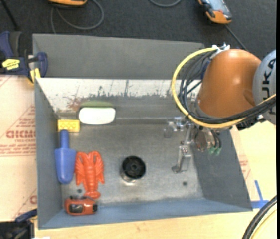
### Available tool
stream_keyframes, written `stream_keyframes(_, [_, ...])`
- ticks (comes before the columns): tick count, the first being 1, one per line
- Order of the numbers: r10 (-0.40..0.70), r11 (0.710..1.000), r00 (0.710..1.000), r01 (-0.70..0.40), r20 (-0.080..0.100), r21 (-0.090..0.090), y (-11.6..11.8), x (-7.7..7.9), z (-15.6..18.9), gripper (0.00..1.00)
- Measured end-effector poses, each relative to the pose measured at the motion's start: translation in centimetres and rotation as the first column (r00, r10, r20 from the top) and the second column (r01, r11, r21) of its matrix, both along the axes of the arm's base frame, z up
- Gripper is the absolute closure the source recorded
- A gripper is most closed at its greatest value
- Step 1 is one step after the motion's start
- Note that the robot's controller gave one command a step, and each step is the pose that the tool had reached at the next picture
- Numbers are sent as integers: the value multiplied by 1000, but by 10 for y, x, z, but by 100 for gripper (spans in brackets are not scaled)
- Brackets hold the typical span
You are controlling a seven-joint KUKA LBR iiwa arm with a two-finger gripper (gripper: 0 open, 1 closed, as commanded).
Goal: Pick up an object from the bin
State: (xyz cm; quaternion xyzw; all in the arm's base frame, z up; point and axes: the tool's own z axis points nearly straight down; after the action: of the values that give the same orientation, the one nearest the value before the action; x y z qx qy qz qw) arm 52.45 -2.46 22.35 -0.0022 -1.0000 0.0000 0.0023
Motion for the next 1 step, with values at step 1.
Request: stream_keyframes(1, [0,1000,1000,0,8,0,0,1,4,0])
